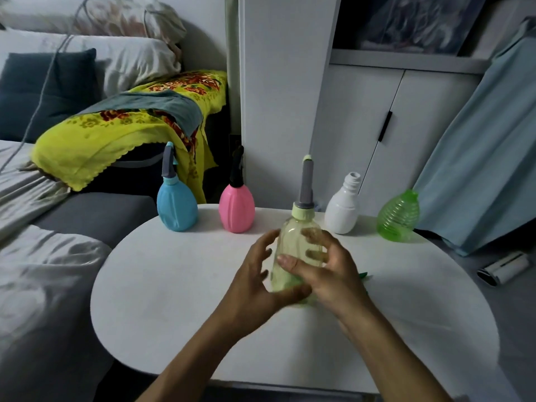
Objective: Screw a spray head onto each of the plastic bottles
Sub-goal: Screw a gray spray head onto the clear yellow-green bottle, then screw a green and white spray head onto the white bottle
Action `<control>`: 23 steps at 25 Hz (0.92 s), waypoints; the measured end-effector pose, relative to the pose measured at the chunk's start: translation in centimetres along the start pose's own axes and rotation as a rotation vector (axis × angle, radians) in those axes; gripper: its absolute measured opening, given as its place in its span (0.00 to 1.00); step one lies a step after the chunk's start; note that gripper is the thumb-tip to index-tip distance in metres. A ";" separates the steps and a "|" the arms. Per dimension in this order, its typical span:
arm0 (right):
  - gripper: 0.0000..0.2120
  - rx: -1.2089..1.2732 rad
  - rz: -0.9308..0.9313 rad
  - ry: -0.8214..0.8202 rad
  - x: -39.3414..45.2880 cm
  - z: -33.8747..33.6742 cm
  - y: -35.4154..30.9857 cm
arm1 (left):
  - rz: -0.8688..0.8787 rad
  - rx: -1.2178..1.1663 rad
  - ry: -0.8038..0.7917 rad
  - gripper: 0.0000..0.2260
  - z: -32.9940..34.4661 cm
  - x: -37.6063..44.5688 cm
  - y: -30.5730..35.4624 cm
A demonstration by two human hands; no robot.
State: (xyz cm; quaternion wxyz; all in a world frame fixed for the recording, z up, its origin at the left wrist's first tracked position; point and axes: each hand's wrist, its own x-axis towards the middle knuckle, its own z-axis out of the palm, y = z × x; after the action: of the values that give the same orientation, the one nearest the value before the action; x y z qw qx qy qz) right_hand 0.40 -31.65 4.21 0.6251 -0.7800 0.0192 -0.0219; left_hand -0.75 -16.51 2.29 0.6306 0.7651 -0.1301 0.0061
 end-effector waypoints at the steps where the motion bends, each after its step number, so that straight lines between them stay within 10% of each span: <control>1: 0.40 -0.008 0.004 0.065 0.9 -0.3 0.0 | -0.088 -0.088 0.045 0.33 -0.4 0.3 0.2; 8: 0.31 -0.157 -0.090 0.285 11.9 0.3 -1.2 | -0.260 -0.532 0.467 0.09 -5.3 2.5 2.7; 23: 0.38 -0.283 0.046 0.024 15.9 2.3 6.3 | -0.294 -0.424 0.401 0.11 -4.0 3.4 2.4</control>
State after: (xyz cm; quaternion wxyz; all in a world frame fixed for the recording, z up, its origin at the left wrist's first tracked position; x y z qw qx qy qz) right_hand 16.38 -31.73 -2.29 0.5088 -0.8595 0.0473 -0.0139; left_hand 2.69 -13.70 5.98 0.7831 0.6109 0.1101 0.0383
